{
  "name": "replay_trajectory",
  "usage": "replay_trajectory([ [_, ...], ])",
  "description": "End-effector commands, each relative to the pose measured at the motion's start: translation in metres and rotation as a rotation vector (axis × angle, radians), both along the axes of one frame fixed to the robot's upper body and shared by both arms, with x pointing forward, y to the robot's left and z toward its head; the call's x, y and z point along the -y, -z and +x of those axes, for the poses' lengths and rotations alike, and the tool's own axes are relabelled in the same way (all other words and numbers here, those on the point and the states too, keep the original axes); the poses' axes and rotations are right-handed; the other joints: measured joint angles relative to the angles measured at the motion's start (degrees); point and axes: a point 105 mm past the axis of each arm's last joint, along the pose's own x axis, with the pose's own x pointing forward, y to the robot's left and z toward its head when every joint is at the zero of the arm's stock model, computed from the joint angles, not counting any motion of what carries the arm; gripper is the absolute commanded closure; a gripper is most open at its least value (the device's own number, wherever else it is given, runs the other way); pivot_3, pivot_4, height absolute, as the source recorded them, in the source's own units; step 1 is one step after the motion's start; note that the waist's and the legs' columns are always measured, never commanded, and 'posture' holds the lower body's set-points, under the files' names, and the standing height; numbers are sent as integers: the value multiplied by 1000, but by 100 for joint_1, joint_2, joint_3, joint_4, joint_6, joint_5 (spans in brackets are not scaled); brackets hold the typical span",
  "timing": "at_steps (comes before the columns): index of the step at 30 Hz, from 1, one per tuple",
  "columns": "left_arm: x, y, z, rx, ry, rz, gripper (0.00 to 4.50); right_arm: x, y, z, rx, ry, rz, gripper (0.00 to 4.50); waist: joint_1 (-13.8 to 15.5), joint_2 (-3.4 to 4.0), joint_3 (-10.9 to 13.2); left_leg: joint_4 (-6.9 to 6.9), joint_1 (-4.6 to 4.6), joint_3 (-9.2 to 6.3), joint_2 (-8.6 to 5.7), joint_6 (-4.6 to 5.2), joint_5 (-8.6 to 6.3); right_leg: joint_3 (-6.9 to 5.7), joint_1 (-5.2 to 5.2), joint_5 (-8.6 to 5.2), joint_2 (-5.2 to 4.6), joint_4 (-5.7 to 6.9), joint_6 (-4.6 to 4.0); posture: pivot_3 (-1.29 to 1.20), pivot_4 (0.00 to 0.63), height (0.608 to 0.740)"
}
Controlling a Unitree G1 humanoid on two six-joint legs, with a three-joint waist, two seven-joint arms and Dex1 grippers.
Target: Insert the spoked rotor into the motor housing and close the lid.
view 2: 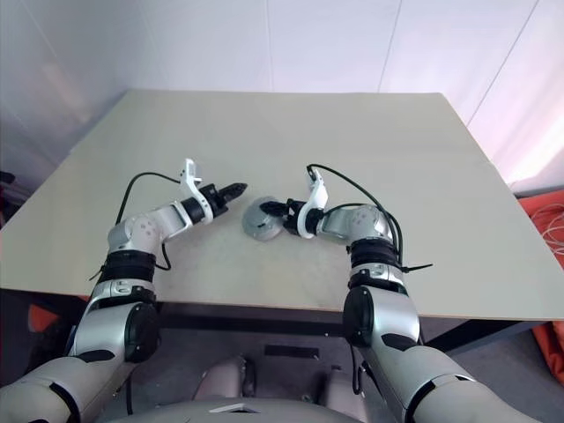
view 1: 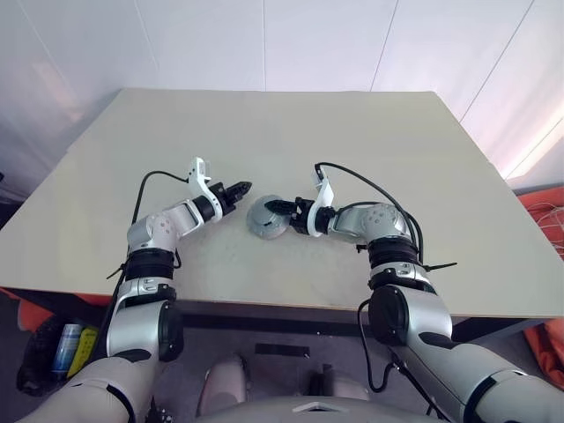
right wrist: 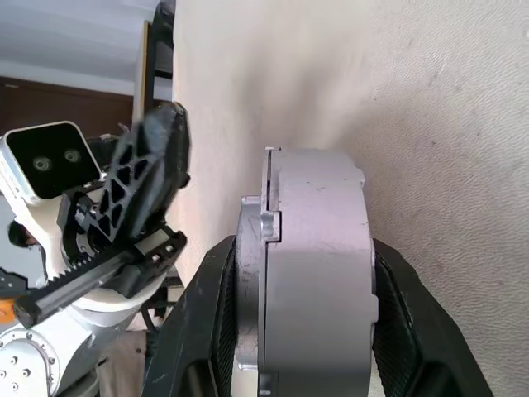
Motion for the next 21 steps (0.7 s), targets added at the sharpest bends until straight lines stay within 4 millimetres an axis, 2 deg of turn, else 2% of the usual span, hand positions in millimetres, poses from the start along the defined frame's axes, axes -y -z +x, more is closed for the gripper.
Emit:
replay_trajectory([
  [1, -9, -28, 6, 99, -53, -51, 4500, 10, -9, 14, 22, 75, -22, 2433, 1, 0, 0, 0, 1, 0, 0, 0, 0, -1, 1, 0, 0, 1, 0, 0, 0, 740],
  [6, -15, -33, 8, 112, -91, -90, 4500, 13, -20, 26, -36, 163, 93, 2433, 13, 0, 0, 3, 1, 0, 1, -4, 2, -1, 1, 0, -1, 6, 0, 0, 0, 740],
  [12, -21, -28, 7, 82, -117, -113, 4500, 15, -40, 37, -21, 215, 183, 2433, 48, 0, 1, 5, -17, 1, 0, -4, 3, -2, -15, 1, -1, 8, 0, 0, 0, 740],
  [17, -29, -16, 5, 20, -153, -127, 4500, 20, -65, 51, 25, 275, 274, 2433, 99, -1, 2, 23, -80, 1, 1, 9, -2, -4, -85, 15, 0, 29, 21, 0, 0, 740],
  [21, -34, -15, 1, -4, -175, -174, 4500, 24, -86, 61, 58, 323, 354, 2433, 103, -1, 2, 82, -179, -3, 10, 49, -2, -5, -183, 15, 3, 99, 19, 0, 0, 740],
])
